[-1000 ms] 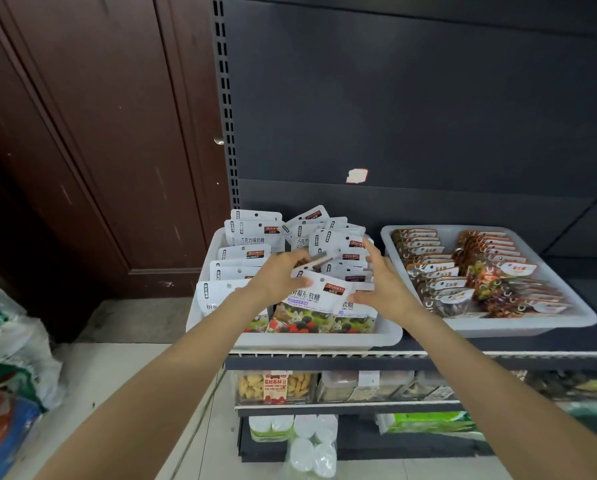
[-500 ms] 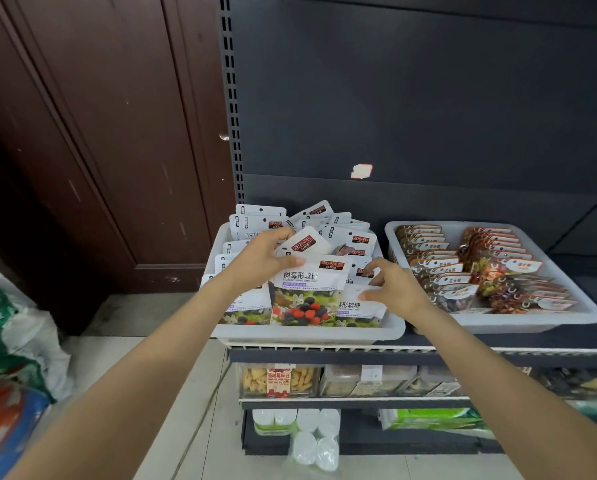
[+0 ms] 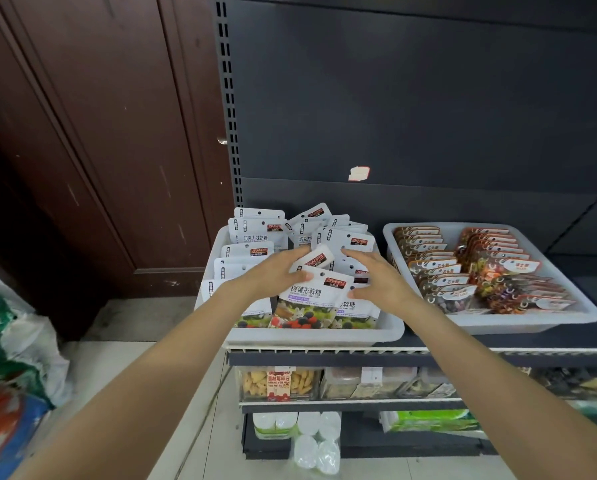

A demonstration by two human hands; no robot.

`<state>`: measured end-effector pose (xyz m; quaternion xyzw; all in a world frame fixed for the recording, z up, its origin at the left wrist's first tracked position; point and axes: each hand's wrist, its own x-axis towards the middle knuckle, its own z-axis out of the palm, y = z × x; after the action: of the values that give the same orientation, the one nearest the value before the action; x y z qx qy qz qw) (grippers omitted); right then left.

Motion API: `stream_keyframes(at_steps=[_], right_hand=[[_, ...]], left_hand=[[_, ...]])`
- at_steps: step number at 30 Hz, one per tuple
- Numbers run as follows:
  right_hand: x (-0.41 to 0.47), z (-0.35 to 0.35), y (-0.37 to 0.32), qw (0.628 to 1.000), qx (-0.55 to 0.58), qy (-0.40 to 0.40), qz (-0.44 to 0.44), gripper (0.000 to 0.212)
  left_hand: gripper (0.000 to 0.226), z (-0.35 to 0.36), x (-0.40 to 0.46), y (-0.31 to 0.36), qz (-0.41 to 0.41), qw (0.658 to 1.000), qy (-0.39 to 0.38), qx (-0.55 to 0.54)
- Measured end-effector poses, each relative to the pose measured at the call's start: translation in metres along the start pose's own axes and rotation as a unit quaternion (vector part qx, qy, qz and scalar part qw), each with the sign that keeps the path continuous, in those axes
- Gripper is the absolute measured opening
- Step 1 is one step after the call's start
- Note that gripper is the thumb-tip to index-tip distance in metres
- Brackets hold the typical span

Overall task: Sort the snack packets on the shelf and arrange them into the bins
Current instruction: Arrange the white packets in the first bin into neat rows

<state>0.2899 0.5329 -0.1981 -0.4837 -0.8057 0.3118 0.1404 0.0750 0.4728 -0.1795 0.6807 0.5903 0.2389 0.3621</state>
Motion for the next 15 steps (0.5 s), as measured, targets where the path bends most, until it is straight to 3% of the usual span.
stream_keyframes(at_steps=[5,10,15], right_hand=[[-0.002,0.001,-0.002,0.998,0.051,0.016,0.018,0.075],[-0.011,0.006,-0.006,0.999,0.002,0.035,-0.011,0.038],[-0.015,0.018,-0.016,0.996,-0.004,0.074,-0.052,0.020]], left_hand=[[0.011,-0.002,-0.007,0.000,0.003,0.999,0.030,-0.038],[0.016,-0.006,-0.022,-0.006,0.010,0.994,0.106,-0.032],[0.028,-0.014,-0.029,-0.007,-0.016,0.982,0.151,-0.111]])
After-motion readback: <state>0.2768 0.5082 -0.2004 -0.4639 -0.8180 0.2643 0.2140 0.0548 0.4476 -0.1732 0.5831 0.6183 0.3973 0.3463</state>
